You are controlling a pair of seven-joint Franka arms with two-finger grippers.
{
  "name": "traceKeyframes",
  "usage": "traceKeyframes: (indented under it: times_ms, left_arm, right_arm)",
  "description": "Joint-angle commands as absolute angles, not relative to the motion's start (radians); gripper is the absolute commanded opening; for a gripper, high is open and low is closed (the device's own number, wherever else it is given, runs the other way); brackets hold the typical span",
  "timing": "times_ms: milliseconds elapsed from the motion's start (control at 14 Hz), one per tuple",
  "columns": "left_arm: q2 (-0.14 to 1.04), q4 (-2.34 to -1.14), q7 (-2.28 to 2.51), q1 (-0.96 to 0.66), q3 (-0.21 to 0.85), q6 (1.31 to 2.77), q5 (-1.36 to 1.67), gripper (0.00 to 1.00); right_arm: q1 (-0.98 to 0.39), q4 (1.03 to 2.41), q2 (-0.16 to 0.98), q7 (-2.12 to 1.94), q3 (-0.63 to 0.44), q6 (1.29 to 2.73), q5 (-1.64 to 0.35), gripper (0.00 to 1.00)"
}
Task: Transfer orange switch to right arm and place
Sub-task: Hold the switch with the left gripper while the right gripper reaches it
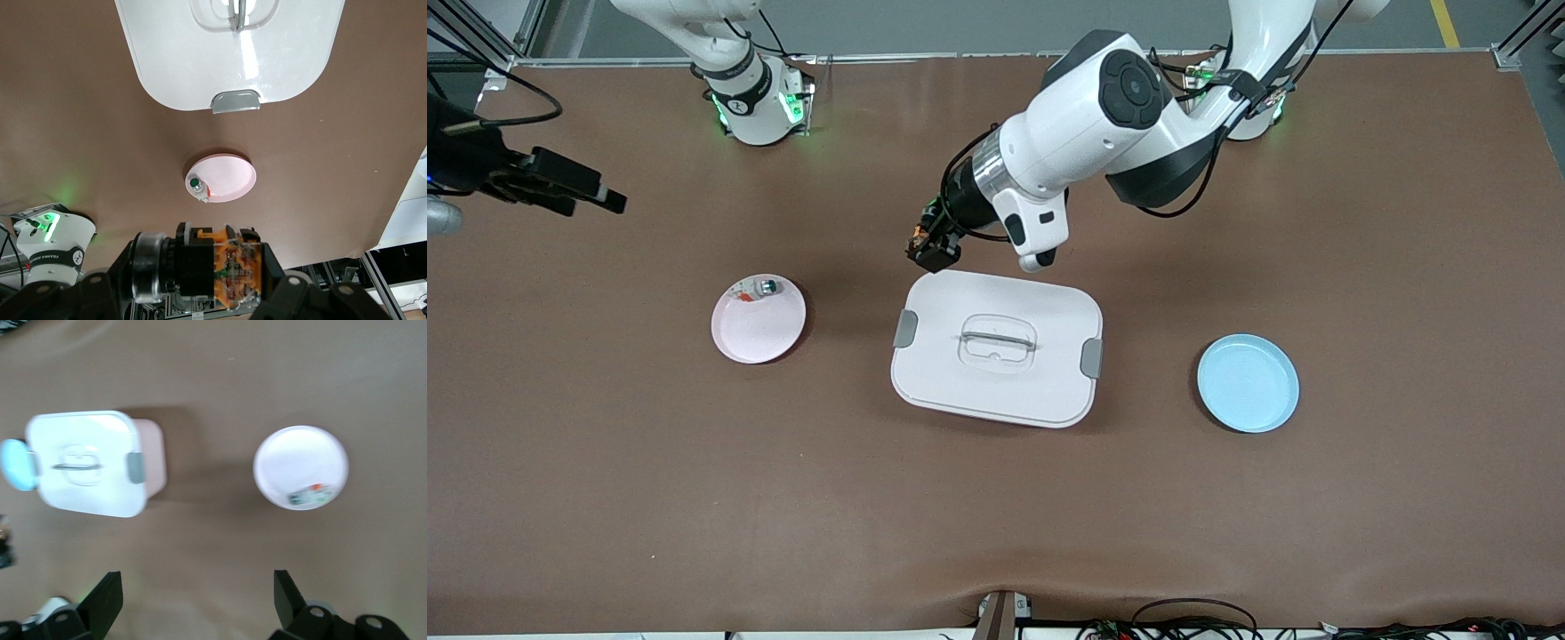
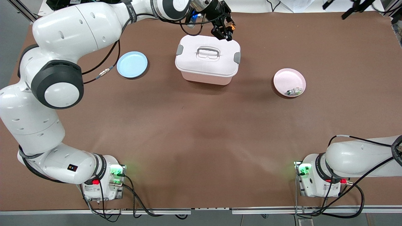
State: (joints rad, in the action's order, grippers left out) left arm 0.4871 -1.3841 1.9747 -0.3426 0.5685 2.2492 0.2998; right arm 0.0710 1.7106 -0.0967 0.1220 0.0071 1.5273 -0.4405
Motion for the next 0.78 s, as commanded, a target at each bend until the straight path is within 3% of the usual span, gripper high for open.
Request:
traceKeyframes:
  times_ms: [0, 214, 356, 712]
  left_arm:
    - [0.52, -1.345, 2.017, -0.365, 0.561, 2.275, 0.316, 0.0]
    - [0.522, -1.345, 2.031, -0.367, 0.558, 2.278, 0.311, 0.0]
    - [0.525, -1.345, 2.04, -0.365, 0.549, 2.279, 0.307, 0.0]
    - [0.525, -1.345, 2.042, -0.365, 0.543, 2.279, 0.304, 0.0]
  right_arm:
    - [0.068, 1.904, -0.216, 0.153, 0.031, 1.662, -0.566, 1.0]
    - [0.013, 2.074, -0.284, 0.164, 0.032, 1.746, -0.753, 1.0]
    - [-0.055, 2.103, -0.287, 0.161, 0.032, 1.803, -0.828, 1.0]
    - [-0.305, 2.126, -0.265, 0.173, 0.032, 2.106, -0.85, 1.0]
